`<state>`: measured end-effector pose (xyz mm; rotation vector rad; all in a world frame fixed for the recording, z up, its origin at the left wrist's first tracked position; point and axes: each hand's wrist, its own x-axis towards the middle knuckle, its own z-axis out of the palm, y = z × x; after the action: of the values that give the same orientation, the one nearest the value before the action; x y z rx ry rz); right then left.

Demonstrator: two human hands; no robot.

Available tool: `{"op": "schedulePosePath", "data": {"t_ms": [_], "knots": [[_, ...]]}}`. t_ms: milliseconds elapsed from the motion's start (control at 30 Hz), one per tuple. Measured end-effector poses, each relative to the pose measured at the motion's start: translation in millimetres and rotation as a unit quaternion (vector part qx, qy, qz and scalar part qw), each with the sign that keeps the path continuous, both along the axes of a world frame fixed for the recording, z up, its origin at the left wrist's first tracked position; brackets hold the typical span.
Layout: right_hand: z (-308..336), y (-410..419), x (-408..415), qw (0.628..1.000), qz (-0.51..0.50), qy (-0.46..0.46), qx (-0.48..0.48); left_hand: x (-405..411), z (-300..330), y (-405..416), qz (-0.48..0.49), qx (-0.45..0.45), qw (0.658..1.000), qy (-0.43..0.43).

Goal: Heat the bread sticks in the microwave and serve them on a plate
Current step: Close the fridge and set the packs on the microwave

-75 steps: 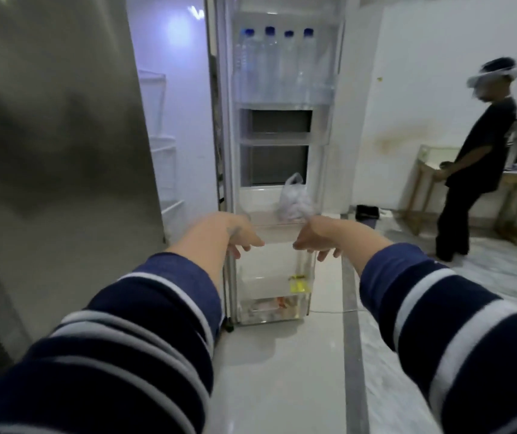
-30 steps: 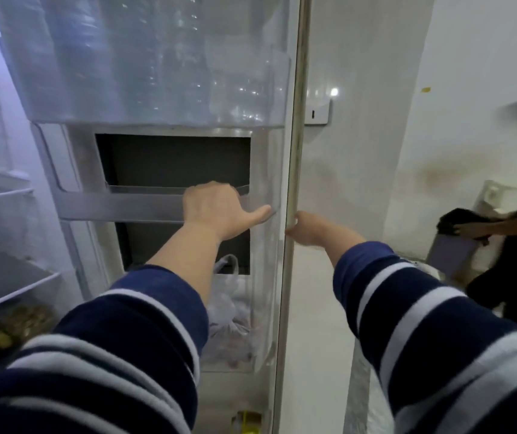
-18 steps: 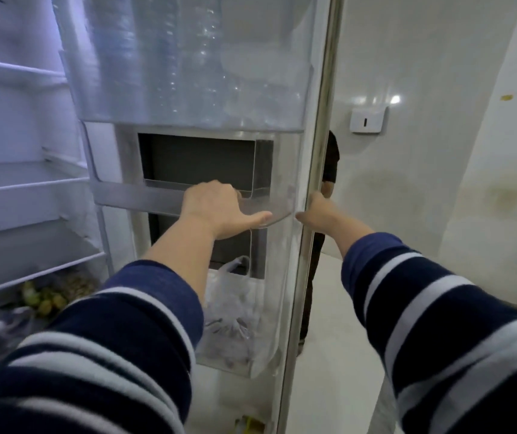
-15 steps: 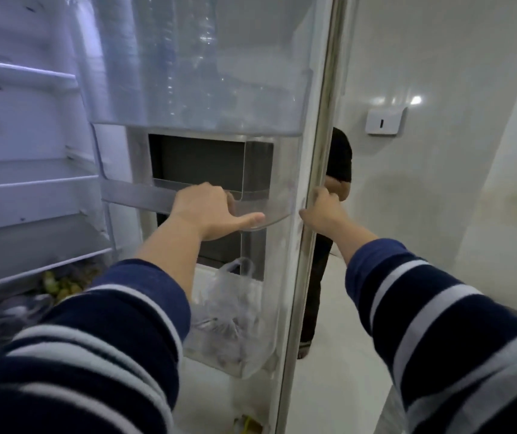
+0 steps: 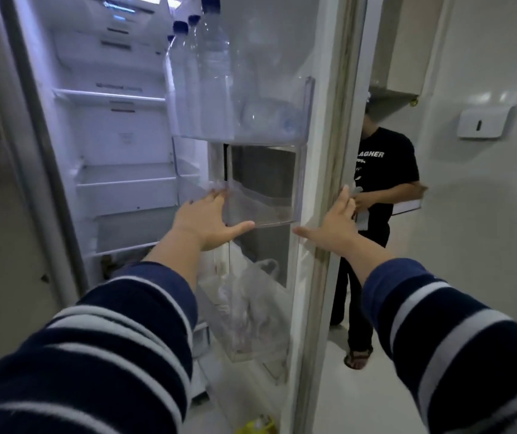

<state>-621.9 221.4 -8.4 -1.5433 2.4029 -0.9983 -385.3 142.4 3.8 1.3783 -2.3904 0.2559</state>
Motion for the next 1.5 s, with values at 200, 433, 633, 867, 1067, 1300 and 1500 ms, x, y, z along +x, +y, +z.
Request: {"op": "schedulePosePath", "data": {"t_ms": [200,433,633,867,1067,1300,1500], "knots": [[-6.9,11.3,58.7,0.998,-0.023,0.063,-0.006,41.7,-26.3,24.4,0.007,0.012,1.000,0.024],[-17.2,21.7,128.3,0.992,-0.002,0.124,-0.016,72.0,-39.8,37.4,0.004,0.001,0.999,-0.041],[-17.0,26.0,186.3,0.991,0.063,0.109,-0.035,101.7,-41.2,38.8,0.005,0.067,0.997,-0.049],[-8.0,15.2,233.2,0.971,0.165,0.152,-0.081,145.6,-42.0,28.7,0.009,0.095,0.995,-0.011],[-2.1,-22.8,255.6,0.944,0.213,0.051,-0.246,180.9,-35.3,3.4,0.080,-0.021,0.997,0.012],[-9.7,-129.0,277.3,0.980,0.164,0.101,-0.058,210.4,-40.3,-45.5,0.170,-0.081,0.982,0.011],[-14.6,-198.4,328.4,0.957,0.214,0.136,-0.143,251.1,-43.7,-98.8,0.286,-0.115,0.950,-0.057]]}}
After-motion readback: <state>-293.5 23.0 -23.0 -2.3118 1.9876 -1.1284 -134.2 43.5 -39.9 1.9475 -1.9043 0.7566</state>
